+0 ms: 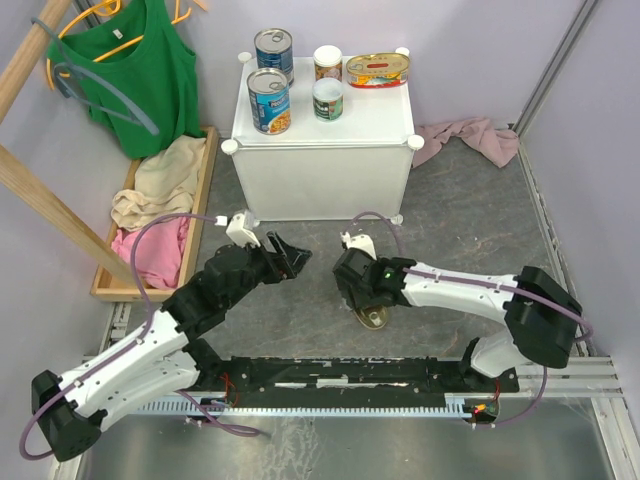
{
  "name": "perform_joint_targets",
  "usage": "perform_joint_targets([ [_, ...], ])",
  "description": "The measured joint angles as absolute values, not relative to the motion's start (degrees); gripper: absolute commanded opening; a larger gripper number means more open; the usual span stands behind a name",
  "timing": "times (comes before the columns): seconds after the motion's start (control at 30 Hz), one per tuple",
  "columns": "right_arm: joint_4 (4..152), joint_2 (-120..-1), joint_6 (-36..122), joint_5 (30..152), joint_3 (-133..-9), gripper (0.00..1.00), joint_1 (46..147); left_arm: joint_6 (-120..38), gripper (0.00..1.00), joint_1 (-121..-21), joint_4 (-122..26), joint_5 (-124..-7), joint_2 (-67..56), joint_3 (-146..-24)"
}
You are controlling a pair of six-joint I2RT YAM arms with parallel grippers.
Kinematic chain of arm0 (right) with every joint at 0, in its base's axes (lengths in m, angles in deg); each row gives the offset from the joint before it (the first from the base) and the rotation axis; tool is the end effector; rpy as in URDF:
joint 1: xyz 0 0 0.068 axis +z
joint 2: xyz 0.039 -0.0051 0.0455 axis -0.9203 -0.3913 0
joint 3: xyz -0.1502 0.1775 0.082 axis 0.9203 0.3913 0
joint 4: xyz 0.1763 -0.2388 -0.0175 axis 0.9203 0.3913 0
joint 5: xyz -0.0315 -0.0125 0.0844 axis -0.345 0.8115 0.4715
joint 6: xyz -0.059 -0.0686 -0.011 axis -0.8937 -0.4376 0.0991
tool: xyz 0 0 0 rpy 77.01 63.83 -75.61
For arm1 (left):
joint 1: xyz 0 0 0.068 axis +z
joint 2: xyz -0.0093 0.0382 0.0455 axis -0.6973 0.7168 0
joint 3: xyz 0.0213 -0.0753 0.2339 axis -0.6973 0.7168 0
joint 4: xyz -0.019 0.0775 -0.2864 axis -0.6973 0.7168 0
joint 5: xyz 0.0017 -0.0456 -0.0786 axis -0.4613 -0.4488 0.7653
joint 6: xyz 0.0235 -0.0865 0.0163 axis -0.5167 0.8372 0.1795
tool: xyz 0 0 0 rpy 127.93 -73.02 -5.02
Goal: Place and organize the canned foods onto the counter
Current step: Move the canned food to the center of the board.
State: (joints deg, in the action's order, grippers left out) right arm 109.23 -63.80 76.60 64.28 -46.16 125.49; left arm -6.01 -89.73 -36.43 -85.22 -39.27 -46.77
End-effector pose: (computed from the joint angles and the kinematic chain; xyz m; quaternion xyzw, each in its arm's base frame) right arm 0.1948 0.2667 0.1079 -0.1153 0.9563 0.0561 0.2628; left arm 0.2066 -0.1874 0.2453 -0.0654 0.8018 -0.3676 0.4666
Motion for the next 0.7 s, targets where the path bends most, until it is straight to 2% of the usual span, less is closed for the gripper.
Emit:
perform_joint_targets([
  [0.23, 106.61, -68.33, 74.94, 64.02, -49.68, 0.36, 126.97, -4.9, 0.85, -89.99, -36.93, -85.27, -38.96, -43.62],
  [0.53, 102.11, -80.46, 70.22, 66.09, -60.04, 0.43, 126.91, -2.58, 0.85, -90.1, -35.4, -87.76, -42.79, -41.09],
  [0.6, 100.75, -81.64, 69.63, 66.6, -61.0, 0.47, 126.84, -2.12, 0.85, -90.1, -34.83, -88.55, -43.29, -41.09],
  [0.7, 99.16, -83.01, 68.45, 66.9, -62.18, 0.62, 126.65, -1.77, 0.85, -90.1, -33.21, -89.95, -44.21, -41.15],
])
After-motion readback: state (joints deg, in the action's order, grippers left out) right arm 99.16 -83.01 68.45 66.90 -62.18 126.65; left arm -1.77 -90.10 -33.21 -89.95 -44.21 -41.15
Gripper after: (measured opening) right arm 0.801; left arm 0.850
